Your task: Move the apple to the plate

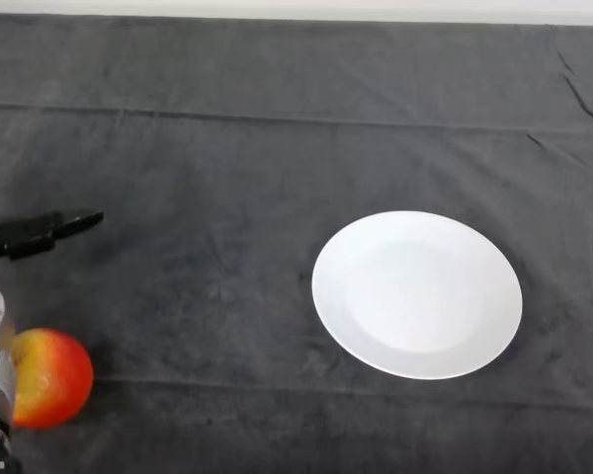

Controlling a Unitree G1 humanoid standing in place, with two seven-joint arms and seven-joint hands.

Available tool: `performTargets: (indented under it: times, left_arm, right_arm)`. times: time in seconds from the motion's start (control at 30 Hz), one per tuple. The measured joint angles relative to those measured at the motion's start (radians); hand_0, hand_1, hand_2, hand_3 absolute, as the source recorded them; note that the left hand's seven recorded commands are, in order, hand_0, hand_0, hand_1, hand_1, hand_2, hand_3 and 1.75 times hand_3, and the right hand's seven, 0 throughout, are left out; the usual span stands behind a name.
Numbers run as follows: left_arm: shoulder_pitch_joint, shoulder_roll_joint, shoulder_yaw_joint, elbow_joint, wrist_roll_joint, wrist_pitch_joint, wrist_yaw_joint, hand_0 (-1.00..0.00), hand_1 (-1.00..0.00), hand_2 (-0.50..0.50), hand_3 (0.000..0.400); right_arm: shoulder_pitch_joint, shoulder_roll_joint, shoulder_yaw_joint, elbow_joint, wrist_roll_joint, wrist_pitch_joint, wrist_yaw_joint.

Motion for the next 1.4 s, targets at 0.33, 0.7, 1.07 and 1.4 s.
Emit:
performTargets:
  times: [0.33, 0.7, 1.07, 1.4]
  left_arm:
    - [0.000, 0.000, 0.005, 0.000, -0.014, -0.027, -0.090, 0.00, 0.00, 0.00, 0.000]
    - [0.004, 0.007, 0.010, 0.000, -0.014, -0.054, -0.131, 0.00, 0.00, 0.00, 0.000]
    - [0.020, 0.054, 0.010, 0.000, -0.014, -0.054, -0.247, 0.00, 0.00, 0.00, 0.000]
    - [0.111, 0.065, 0.007, -0.127, -0.014, -0.037, -0.302, 0.00, 0.00, 0.00, 0.000]
  right_arm:
    - [0.000, 0.000, 0.0000, 0.000, 0.0000, 0.000, 0.0000]
    - [0.000, 0.000, 0.0000, 0.000, 0.0000, 0.000, 0.0000]
    - [0.000, 0.000, -0.0002, 0.000, 0.0000, 0.000, 0.0000]
    - [0.000, 0.000, -0.0005, 0.000, 0.0000, 0.000, 0.0000]
